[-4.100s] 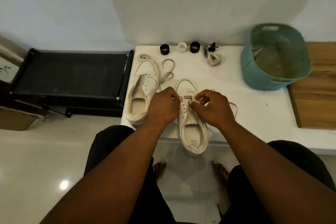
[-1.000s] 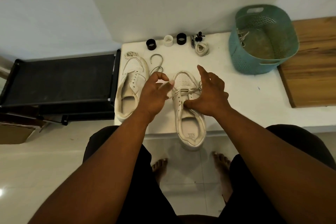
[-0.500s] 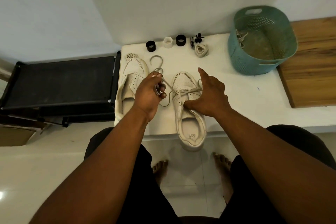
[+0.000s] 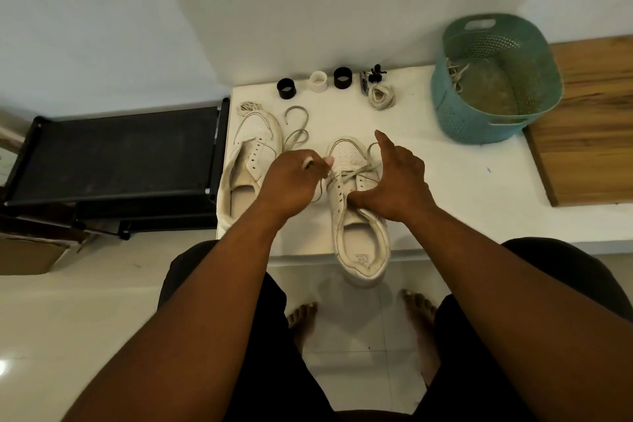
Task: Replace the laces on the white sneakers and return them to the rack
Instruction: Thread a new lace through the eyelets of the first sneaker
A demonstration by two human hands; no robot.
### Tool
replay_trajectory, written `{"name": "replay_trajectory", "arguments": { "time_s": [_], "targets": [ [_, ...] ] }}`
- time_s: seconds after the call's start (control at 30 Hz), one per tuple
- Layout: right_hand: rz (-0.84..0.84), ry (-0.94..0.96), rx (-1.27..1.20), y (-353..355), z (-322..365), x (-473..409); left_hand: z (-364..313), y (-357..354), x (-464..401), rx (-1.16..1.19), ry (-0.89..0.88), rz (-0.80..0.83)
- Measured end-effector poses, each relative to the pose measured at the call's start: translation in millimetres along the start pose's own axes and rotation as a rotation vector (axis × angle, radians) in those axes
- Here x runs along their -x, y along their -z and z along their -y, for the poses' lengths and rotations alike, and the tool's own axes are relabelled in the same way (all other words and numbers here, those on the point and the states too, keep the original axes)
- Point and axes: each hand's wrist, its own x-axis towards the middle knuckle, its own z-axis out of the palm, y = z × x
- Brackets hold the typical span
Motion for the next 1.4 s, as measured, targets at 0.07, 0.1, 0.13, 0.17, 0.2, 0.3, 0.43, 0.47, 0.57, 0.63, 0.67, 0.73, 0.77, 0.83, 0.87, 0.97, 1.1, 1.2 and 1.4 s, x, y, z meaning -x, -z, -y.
{"name": "replay_trajectory", "arguments": {
  "time_s": [0.07,0.1,0.13,0.17,0.2,0.3,0.43,0.47,0.57,0.63,0.67,0.73,0.77,0.83,0.87,0.97,1.1,1.2,1.4],
  "targets": [
    [0.004,0.003,-0.002,-0.5,-0.2,-0.6,-7.2,0.1,3.7,0.574,0.08,-0.027],
    [0.005,0.0,-0.003,-0.6,-0.5,-0.9,-9.5,0.6,4.5,0.738,0.105,-0.013],
    [0.006,-0.001,-0.003,-0.6,-0.8,-1.0,-10.5,1.2,5.1,0.764,0.123,-0.007],
    [0.006,-0.003,-0.002,-0.9,-0.9,-1.4,-9.9,2.3,4.4,0.651,0.127,-0.011],
    [0.006,-0.004,-0.001,-1.5,-0.9,-1.6,-6.2,1.9,2.7,0.434,0.121,-0.014],
    [0.003,-0.004,0.0,-3.3,-1.4,-2.3,4.4,-2.6,1.2,-0.131,0.072,0.074],
    [0.006,0.001,0.003,-3.9,-3.6,-3.3,-0.5,-2.1,-1.7,-0.461,0.007,0.146],
    [0.005,0.001,0.003,-3.8,-4.2,-3.5,-1.9,-0.5,-2.0,-0.466,-0.011,0.124],
    [0.002,0.003,-0.002,-3.8,-5.5,-4.5,-3.6,1.8,1.4,0.056,0.036,0.03],
    [0.011,0.004,-0.005,-3.7,-5.5,-4.8,-6.4,6.0,4.9,0.463,0.081,-0.05],
    [0.014,0.0,-0.008,-3.4,-5.6,-4.8,-9.2,8.7,6.0,0.623,0.094,-0.085],
    [0.014,-0.004,-0.012,-3.3,-5.5,-5.0,-13.2,13.9,7.1,0.853,0.062,-0.117],
    [0.011,-0.002,-0.011,-3.6,-6.1,-5.6,-14.4,15.2,7.8,0.911,0.025,-0.118],
    [0.004,0.0,-0.013,-4.1,-7.0,-6.5,-16.1,16.0,9.8,0.949,-0.053,-0.115],
    [0.0,-0.002,-0.02,-4.0,-7.1,-6.4,-17.0,15.9,11.0,0.941,-0.078,-0.107],
    [-0.014,-0.01,-0.035,-2.1,-6.1,-5.3,-22.2,14.7,13.6,0.693,-0.097,-0.125],
    [-0.014,-0.007,-0.03,-0.1,-3.4,-2.6,-28.6,13.8,14.2,0.119,0.029,-0.256],
    [0.019,0.001,-0.061,1.8,-3.9,-4.6,-24.4,18.2,14.7,-0.047,0.152,-0.246],
    [-0.194,0.036,-0.505,10.4,-1.0,-4.0,-27.7,14.2,16.3,0.102,0.117,-0.32]
  ]
}}
